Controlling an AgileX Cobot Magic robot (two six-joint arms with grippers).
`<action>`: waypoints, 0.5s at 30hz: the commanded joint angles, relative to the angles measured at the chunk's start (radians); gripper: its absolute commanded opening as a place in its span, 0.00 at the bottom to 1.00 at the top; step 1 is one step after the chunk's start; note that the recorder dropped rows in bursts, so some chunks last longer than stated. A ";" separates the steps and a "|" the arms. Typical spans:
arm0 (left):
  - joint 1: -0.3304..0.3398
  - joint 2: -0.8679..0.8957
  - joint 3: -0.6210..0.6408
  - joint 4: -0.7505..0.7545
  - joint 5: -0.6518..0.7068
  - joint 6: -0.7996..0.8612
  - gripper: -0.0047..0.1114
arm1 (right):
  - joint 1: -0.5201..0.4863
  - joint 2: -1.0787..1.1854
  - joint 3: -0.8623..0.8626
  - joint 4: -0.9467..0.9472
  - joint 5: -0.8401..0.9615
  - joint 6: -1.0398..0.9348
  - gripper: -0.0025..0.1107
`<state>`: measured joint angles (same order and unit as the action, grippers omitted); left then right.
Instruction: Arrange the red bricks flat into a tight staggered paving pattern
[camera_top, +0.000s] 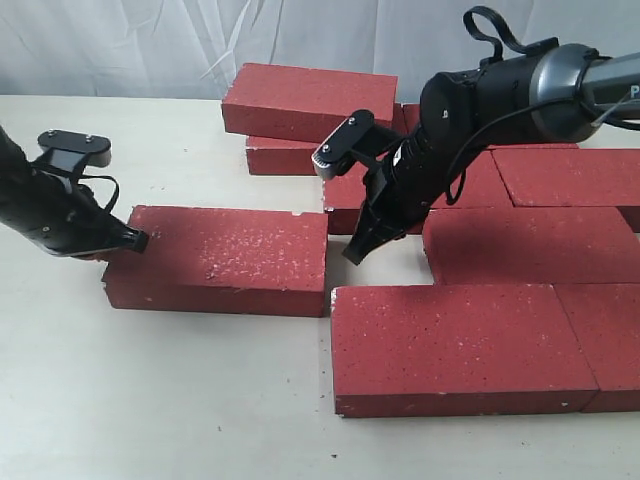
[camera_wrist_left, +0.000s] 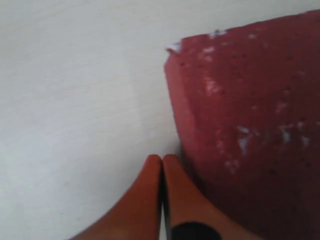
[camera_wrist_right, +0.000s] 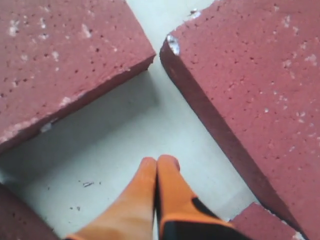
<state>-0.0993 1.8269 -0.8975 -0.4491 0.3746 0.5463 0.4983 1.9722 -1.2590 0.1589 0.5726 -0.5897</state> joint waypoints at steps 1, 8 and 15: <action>-0.036 -0.001 -0.012 -0.015 0.006 0.006 0.04 | -0.001 0.003 -0.001 0.002 0.003 -0.010 0.01; -0.045 -0.001 -0.012 -0.015 0.006 0.006 0.04 | 0.001 0.003 -0.003 -0.001 0.022 -0.012 0.01; -0.045 -0.001 -0.012 -0.018 0.031 0.013 0.04 | 0.001 -0.003 -0.004 0.006 0.027 -0.012 0.01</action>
<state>-0.1322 1.8269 -0.9052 -0.4557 0.3844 0.5534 0.4983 1.9761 -1.2590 0.1589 0.5921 -0.5941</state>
